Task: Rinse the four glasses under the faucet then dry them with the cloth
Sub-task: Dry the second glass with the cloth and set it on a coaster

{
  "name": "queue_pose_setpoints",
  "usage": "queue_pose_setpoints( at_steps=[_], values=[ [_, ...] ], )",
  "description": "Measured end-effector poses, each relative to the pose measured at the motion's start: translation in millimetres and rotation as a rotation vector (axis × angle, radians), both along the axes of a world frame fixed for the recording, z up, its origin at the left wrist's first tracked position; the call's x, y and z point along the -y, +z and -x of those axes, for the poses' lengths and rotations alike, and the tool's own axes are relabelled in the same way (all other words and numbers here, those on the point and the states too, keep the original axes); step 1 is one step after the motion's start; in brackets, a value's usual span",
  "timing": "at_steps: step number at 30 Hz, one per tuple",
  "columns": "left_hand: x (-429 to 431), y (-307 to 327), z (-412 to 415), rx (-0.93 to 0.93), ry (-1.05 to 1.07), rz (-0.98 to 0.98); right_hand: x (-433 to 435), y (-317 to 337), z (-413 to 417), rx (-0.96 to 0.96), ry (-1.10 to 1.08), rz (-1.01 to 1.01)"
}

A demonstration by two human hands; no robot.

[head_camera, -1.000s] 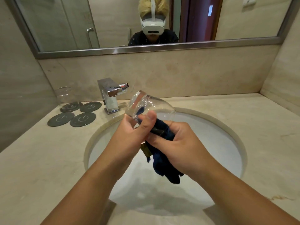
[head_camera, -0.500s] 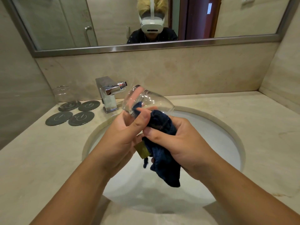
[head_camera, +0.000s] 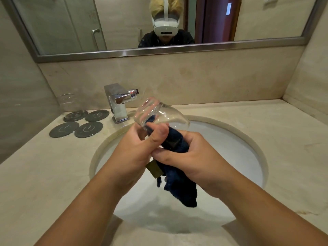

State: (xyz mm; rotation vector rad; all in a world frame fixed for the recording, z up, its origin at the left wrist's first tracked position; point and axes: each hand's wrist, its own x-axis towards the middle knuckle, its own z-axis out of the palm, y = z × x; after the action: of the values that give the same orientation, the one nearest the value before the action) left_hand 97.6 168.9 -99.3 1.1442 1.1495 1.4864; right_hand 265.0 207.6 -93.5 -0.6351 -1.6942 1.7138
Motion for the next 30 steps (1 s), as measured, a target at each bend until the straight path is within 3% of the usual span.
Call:
queue_pose_setpoints(
  at_steps=[2, 6, 11, 17, 24, 30],
  values=[
    [3, 4, 1, 0.06, -0.106, -0.006, 0, 2, -2, -0.088, 0.073, 0.098],
    [5, 6, 4, 0.077, -0.17, 0.006, 0, 0, 3, -0.135, 0.004, 0.016],
    [-4, 2, -2, 0.054, -0.006, 0.022, 6, -4, 9, 0.031, -0.209, -0.178],
    [-7, -1, -2, 0.045, 0.061, -0.053, 2, -8, 7, 0.144, -0.19, -0.246],
    [-2, 1, 2, 0.097, -0.046, -0.054, -1, 1, 1, -0.094, -0.019, 0.081],
    [-2, 2, 0, 0.047, -0.002, 0.016, 4, -3, 6, -0.006, -0.192, -0.163]
  ],
)
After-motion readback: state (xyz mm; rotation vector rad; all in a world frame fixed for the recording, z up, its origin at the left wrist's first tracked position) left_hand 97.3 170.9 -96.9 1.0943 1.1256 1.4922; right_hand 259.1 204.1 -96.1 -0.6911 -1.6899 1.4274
